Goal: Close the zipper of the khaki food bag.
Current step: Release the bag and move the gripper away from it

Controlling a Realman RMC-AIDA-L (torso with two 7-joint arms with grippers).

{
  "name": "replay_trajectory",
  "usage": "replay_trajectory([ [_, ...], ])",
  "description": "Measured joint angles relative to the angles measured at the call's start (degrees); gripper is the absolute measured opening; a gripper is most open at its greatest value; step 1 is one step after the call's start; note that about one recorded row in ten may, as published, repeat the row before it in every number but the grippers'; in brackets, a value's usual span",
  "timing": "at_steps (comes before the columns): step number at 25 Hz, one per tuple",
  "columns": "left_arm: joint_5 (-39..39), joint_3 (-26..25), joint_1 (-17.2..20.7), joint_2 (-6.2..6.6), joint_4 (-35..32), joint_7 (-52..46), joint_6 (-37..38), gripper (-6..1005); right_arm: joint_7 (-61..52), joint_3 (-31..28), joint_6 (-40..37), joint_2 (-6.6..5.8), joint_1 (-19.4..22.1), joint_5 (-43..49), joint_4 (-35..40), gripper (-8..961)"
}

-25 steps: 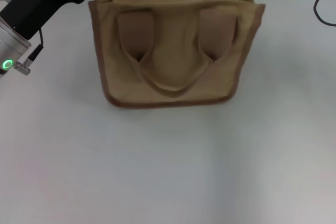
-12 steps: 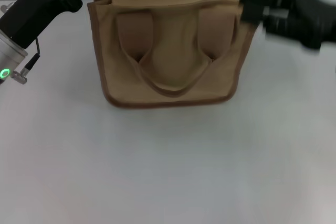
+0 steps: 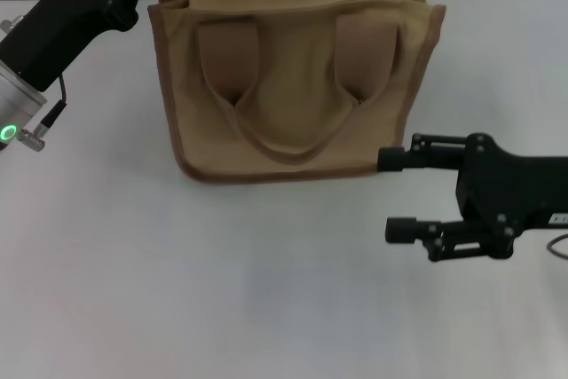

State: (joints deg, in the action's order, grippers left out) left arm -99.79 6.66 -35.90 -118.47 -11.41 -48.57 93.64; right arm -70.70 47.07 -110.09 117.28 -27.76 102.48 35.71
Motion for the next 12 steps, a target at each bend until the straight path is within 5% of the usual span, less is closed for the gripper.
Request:
replay_trajectory([
  [12,-0.09,-0.11,0.77,0.05,0.00,-0.76,-0.15,29,3.26,-0.08,1.78,0.29,0.44,0.75,-2.83,770],
])
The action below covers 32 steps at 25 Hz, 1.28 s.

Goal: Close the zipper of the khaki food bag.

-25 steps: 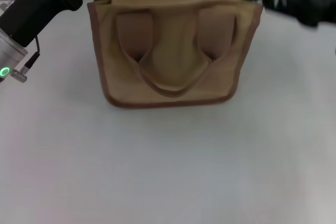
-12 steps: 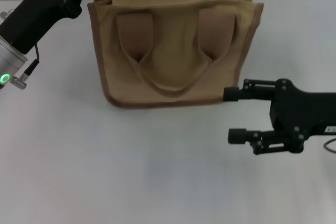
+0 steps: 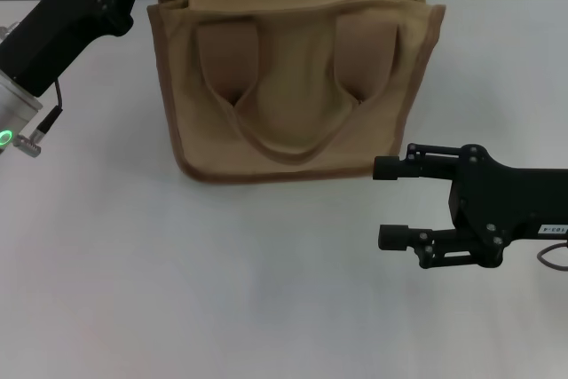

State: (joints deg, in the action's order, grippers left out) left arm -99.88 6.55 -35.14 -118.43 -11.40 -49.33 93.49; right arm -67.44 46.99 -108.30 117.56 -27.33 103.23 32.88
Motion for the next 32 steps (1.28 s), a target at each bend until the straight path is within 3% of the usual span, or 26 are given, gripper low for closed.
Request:
replay_trajectory([
  [7,0.81,-0.28,2.02,-0.12,1.07,-0.53,0.67,30,0.06,0.08,1.19,0.03,-0.13,0.12,-0.16,770],
  [10,0.83,-0.21,2.74,0.04,0.72,-1.54,0.76,187,0.23,0.14,1.19,0.04,-0.10,0.13,-0.18,770],
  [14,0.25,2.09,4.17,0.52,-3.12,-5.76,0.91,264,0.53,0.14,1.20,0.09,0.01,0.13,-0.19,770],
  [17,-0.01,8.68,6.55,1.34,-9.58,-11.31,1.85,322,0.61,0.13,1.20,0.11,0.02,0.13,-0.19,770],
  [19,0.00,13.93,8.13,2.63,-12.36,-13.40,3.51,360,0.66,0.12,1.22,0.12,0.02,0.13,-0.19,770],
  [21,-0.04,20.50,9.88,4.85,-13.86,-14.17,7.11,399,0.74,0.12,1.34,0.12,0.02,0.18,-0.19,770],
  [24,-0.56,27.57,10.93,6.77,-14.62,-13.78,11.85,527,0.88,0.11,1.79,0.14,0.00,0.54,-0.20,770],
  [26,-2.06,30.89,11.12,7.04,-15.45,-13.48,14.01,612,1.65,0.11,1.96,0.35,-0.01,0.83,-0.61,770],
  [29,-8.34,34.57,10.45,5.89,-16.51,-13.23,15.64,723,4.54,0.12,2.11,0.60,-0.05,0.91,-2.57,770],
  [31,-8.34,34.57,10.45,5.89,-16.51,-13.23,15.64,797,6.07,0.12,2.57,0.65,-0.17,0.98,-4.01,770],
  [32,-9.94,34.99,10.22,5.18,-16.51,-13.04,15.54,834,6.72,0.12,3.00,0.67,-0.29,1.11,-4.77,770],
])
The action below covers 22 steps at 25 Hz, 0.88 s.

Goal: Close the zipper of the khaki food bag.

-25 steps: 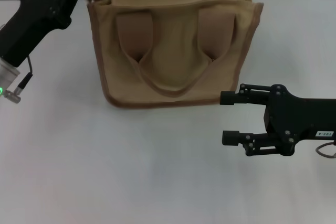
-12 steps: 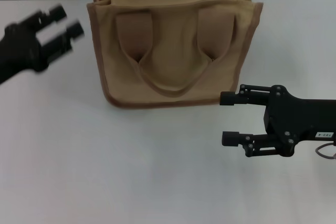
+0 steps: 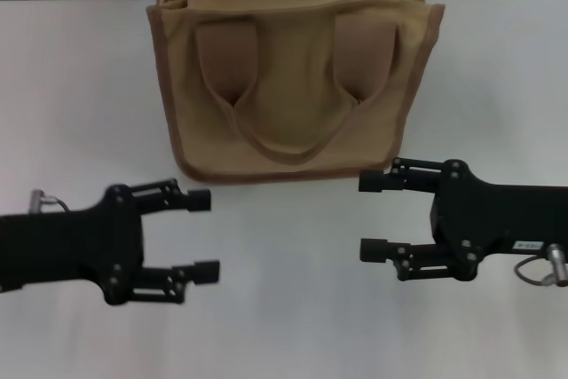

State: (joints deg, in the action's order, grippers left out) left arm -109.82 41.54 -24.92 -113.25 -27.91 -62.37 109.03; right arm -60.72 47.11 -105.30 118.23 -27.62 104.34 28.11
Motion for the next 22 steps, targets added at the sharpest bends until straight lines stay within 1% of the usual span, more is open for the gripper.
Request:
replay_trajectory([
  [1,0.00,0.00,0.00,0.00,0.00,0.00,0.00,834,0.52,0.00,0.76,0.03,-0.15,0.13,-0.72,770],
  [2,-2.46,0.13,-0.17,-1.77,0.09,1.97,-0.71,833,1.53,0.02,2.02,0.10,-0.39,0.40,-1.97,770],
  [3,-2.46,0.13,-0.17,-1.77,0.09,1.97,-0.71,833,1.53,0.02,2.02,0.10,-0.39,0.40,-1.97,770],
  [5,-2.55,-0.07,0.00,-2.38,0.12,2.94,-0.66,832,2.53,0.19,2.76,0.25,-0.49,0.49,-2.70,770],
  [10,-2.54,0.12,-0.15,-2.48,0.29,2.97,-0.52,832,2.99,1.30,3.60,0.58,-0.52,0.51,-2.98,770],
  [22,-2.65,0.25,-0.43,-2.51,0.30,2.92,-0.36,832,3.05,1.41,4.15,0.59,-0.58,0.95,-3.06,769],
])
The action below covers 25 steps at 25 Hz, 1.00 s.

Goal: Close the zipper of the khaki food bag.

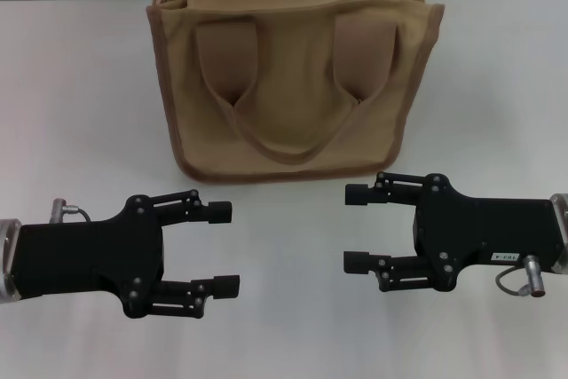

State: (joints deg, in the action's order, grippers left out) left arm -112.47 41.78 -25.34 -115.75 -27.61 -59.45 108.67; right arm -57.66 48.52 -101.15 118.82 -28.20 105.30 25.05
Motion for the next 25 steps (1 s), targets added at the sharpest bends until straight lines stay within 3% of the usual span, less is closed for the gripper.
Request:
replay_trajectory([
  [25,-0.03,0.06,-0.21,0.00,0.02,0.04,0.00,833,-0.24,-0.01,0.61,0.09,-0.37,0.88,0.00,769],
])
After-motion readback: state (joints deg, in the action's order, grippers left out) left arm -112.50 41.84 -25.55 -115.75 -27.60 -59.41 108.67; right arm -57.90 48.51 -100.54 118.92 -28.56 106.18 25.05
